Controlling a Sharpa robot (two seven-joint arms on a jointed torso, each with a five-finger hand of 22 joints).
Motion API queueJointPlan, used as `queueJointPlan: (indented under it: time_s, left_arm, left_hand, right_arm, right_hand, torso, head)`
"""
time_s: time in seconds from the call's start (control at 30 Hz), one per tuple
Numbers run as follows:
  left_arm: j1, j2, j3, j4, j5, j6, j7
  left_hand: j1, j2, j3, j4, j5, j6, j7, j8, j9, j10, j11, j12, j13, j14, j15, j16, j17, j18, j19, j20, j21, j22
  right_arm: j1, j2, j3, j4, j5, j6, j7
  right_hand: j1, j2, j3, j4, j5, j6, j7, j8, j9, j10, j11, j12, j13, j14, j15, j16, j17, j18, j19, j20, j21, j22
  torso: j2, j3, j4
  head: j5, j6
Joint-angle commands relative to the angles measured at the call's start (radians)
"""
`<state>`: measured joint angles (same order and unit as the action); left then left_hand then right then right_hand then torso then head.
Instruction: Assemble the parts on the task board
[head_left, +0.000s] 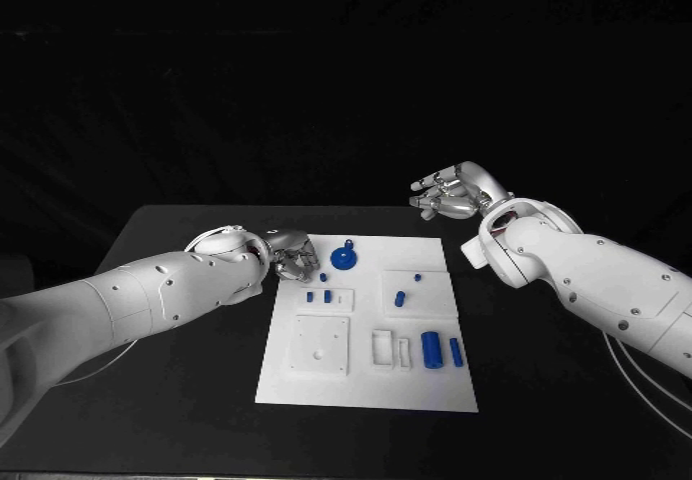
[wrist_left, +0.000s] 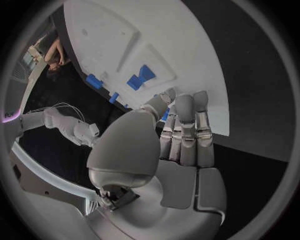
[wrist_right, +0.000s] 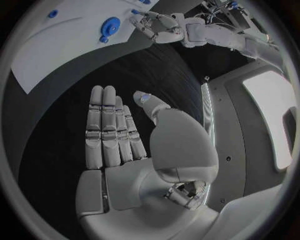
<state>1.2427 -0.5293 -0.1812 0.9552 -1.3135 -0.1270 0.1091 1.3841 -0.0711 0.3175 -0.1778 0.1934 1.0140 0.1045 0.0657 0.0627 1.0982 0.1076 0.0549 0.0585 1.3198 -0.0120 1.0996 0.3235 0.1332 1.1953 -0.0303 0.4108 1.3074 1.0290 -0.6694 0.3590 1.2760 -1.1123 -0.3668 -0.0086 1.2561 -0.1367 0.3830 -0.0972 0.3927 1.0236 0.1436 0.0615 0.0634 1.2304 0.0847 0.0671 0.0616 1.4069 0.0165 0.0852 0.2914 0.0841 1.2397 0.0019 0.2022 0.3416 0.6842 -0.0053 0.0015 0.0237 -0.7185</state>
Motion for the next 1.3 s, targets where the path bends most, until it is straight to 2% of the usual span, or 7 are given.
queueJointPlan:
  time_s: [0.03,0.37,0.47,0.6,0.7,0.87,1.3]
  left_arm:
    - [-0.002,-0.005,0.003,-0.013,0.018,-0.019,-0.009]
    - [0.026,-0.052,0.046,-0.005,0.260,-0.126,-0.017]
    - [0.043,-0.077,0.062,0.011,0.468,-0.130,-0.014]
    - [0.063,-0.114,0.072,0.049,0.687,-0.122,0.012]
    - [0.071,-0.147,0.076,0.098,0.808,-0.098,0.049]
    - [0.076,-0.190,0.078,0.181,0.896,-0.091,0.083]
    - [0.078,-0.243,0.079,0.299,0.963,-0.082,0.113]
  left_hand:
    - [0.005,-0.006,-0.004,0.000,0.006,-0.008,-0.001,-0.004,-0.001,-0.010,-0.001,0.003,0.000,0.001,0.009,-0.004,-0.002,-0.001,0.000,0.008,-0.005,0.020]
    - [-0.014,-0.011,0.109,-0.008,0.004,0.003,0.028,-0.003,0.000,0.041,-0.011,0.007,0.001,-0.057,0.002,-0.161,-0.068,-0.009,-0.079,0.007,-0.007,0.016]
    - [-0.026,0.006,0.088,0.013,-0.014,0.043,0.028,0.003,0.003,0.188,-0.047,0.041,0.002,-0.147,0.004,-0.298,-0.123,-0.047,-0.176,0.017,-0.090,-0.021]
    - [-0.034,0.013,0.020,0.030,-0.030,0.039,0.030,0.001,0.000,0.145,-0.030,0.006,0.000,-0.154,0.027,-0.454,-0.182,-0.079,-0.187,0.022,-0.200,-0.114]
    - [-0.050,0.013,0.014,0.050,-0.038,0.005,0.045,-0.001,0.000,0.002,0.019,0.009,0.001,-0.221,0.084,-0.646,-0.254,-0.084,-0.254,0.072,-0.317,-0.222]
    - [-0.030,0.029,-0.041,0.063,-0.054,-0.007,0.049,0.006,0.000,-0.037,0.034,0.009,-0.001,-0.162,0.115,-0.939,-0.256,-0.065,-0.259,0.118,-0.349,-0.472]
    - [-0.013,0.059,-0.107,0.052,-0.091,-0.008,0.045,0.010,0.001,-0.038,0.038,0.009,-0.002,-0.213,0.142,-1.038,-0.258,-0.068,-0.226,0.147,-0.343,-0.935]
  right_arm:
    - [-0.001,-0.004,0.000,-0.003,-0.002,0.064,0.027]
    - [-0.014,-0.019,0.000,-0.012,-0.202,0.184,-0.006]
    - [-0.022,-0.022,-0.002,-0.010,-0.310,0.207,-0.032]
    - [-0.035,-0.022,-0.007,-0.010,-0.420,0.222,-0.062]
    - [-0.046,-0.021,-0.012,-0.011,-0.492,0.229,-0.086]
    - [-0.062,-0.016,-0.024,-0.015,-0.579,0.234,-0.116]
    - [-0.101,-0.007,-0.039,-0.004,-0.693,0.233,-0.153]
  right_hand:
    - [0.020,0.002,0.001,-0.019,0.005,0.020,0.000,0.002,0.000,-0.018,0.003,-0.004,-0.001,0.021,-0.002,0.011,0.005,0.016,0.010,-0.010,0.022,0.014]
    - [0.011,0.012,0.035,-0.100,-0.042,0.066,-0.013,-0.001,0.000,-0.022,-0.009,-0.004,-0.001,0.079,-0.052,0.319,0.312,0.042,0.057,-0.060,0.300,0.262]
    - [0.012,0.015,0.047,-0.106,-0.070,0.074,-0.016,0.000,0.001,-0.028,-0.010,-0.008,-0.002,0.088,-0.053,0.370,0.367,0.049,0.059,-0.060,0.341,0.308]
    - [0.014,0.008,0.072,-0.111,-0.095,0.077,-0.021,0.000,0.001,-0.033,-0.009,-0.006,-0.002,0.070,-0.052,0.449,0.441,0.058,0.050,-0.058,0.398,0.384]
    - [0.013,0.001,0.072,-0.107,-0.153,0.072,-0.023,0.000,0.001,-0.045,-0.008,-0.008,-0.002,0.067,-0.050,0.462,0.450,0.061,0.046,-0.055,0.403,0.401]
    - [0.037,-0.004,0.048,-0.091,-0.311,0.039,-0.028,0.001,0.000,-0.084,0.000,-0.007,-0.003,0.068,-0.043,0.469,0.450,0.064,0.057,-0.046,0.385,0.401]
    - [0.058,-0.040,0.074,-0.048,-0.309,0.049,-0.025,0.000,0.000,-0.079,0.000,-0.007,-0.003,0.062,-0.044,0.516,0.452,0.063,0.097,-0.048,0.332,0.467]
  torso:
    - [0.000,-0.0008,0.0009]
    - [-0.002,0.0002,-0.0043]
    - [-0.002,-0.0009,-0.0034]
    - [-0.002,0.0002,0.0005]
    - [-0.001,0.0016,0.0031]
    - [-0.001,-0.0009,0.0064]
    - [-0.002,-0.0013,0.0035]
  head:
    - [-0.001,0.002]
    - [-0.013,0.013]
    - [-0.027,0.017]
    - [-0.036,0.022]
    - [-0.037,0.025]
    - [-0.040,0.023]
    - [-0.041,0.022]
